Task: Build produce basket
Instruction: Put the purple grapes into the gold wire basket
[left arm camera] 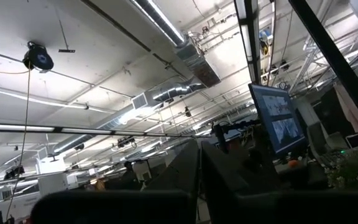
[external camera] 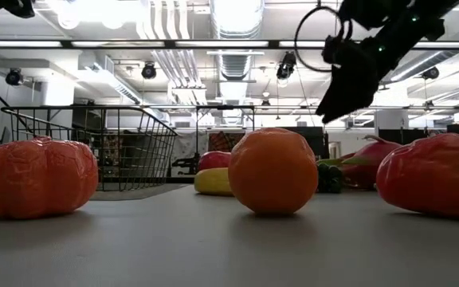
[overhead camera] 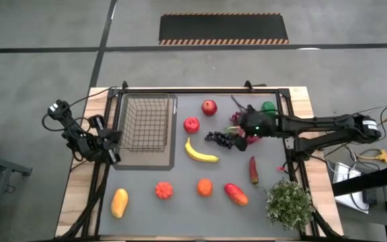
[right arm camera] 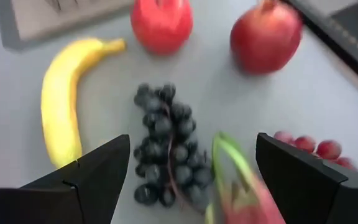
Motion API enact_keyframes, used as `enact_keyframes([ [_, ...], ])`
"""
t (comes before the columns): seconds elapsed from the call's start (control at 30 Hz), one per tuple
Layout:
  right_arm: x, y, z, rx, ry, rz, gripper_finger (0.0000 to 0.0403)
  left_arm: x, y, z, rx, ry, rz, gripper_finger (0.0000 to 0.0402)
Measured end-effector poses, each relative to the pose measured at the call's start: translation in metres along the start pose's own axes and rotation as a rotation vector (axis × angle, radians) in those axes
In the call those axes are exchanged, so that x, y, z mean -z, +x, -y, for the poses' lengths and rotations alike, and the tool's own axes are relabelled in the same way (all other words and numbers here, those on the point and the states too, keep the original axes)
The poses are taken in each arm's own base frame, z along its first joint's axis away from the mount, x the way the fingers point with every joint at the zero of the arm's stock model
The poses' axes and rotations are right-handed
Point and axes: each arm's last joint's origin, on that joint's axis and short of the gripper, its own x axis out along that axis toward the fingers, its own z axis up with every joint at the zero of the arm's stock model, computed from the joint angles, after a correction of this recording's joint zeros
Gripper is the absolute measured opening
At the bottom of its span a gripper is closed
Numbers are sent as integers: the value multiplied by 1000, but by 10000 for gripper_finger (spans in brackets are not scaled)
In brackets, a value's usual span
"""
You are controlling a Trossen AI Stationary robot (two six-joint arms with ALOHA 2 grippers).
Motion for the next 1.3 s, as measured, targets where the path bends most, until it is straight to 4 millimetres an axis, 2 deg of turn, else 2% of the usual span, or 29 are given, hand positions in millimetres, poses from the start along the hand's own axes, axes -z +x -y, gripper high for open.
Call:
enact_keyframes([
  [0.27, -4, 24, -13, -15, -54, -142, 329, -6, 3, -5, -20, -22, 11, 1],
  [0.83, -28, 81, -34, 8, -214, -242, 329, -4, 2, -3, -12, -22, 6, 1],
  [1.13, -18, 111, -36, 70, -257, -370, 324, -4, 2, -3, -11, -21, 6, 1],
  [1.3, -15, 119, -37, 76, -263, -393, 282, -3, 2, -3, -11, -21, 6, 1],
])
